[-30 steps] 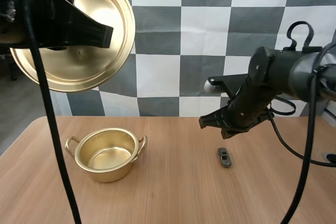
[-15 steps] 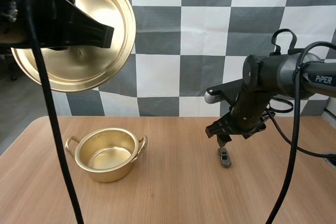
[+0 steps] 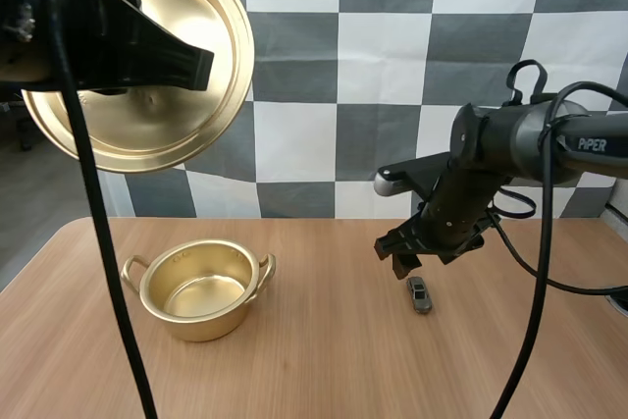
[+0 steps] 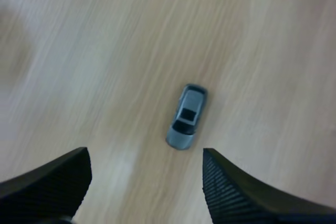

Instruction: Open the pot, put the car inside, and close it

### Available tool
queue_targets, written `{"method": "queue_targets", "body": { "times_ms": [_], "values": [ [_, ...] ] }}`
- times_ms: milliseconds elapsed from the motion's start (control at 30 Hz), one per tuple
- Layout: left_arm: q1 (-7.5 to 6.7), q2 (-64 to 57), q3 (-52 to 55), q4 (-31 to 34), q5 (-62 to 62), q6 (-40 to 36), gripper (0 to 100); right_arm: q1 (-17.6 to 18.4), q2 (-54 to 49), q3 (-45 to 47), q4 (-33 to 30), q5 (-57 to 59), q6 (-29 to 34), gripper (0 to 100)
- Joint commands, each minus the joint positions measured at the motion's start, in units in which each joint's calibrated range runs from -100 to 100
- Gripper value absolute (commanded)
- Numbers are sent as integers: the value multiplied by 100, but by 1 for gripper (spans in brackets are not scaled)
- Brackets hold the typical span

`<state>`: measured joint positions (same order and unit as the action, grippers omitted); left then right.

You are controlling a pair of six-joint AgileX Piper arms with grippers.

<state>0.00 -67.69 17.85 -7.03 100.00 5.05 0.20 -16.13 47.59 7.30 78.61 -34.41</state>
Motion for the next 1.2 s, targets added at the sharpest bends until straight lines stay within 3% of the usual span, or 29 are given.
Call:
{"method": "queue_targets", "body": {
  "times_ms": [0, 167, 400, 1167],
  "values": [
    [0, -2, 0, 3, 0, -6, 0, 5, 235, -1, 329, 380, -636, 100],
    [0, -2, 0, 3, 0, -6, 0, 5, 772, -1, -14, -573, -163, 100],
    [0, -54, 0, 5, 0, -6, 0, 5, 1147, -42, -1321, -1602, 676, 100],
    [0, -54, 0, 5, 0, -6, 0, 5, 2063, -42, -1274, -2416, 717, 100]
  ]
}}
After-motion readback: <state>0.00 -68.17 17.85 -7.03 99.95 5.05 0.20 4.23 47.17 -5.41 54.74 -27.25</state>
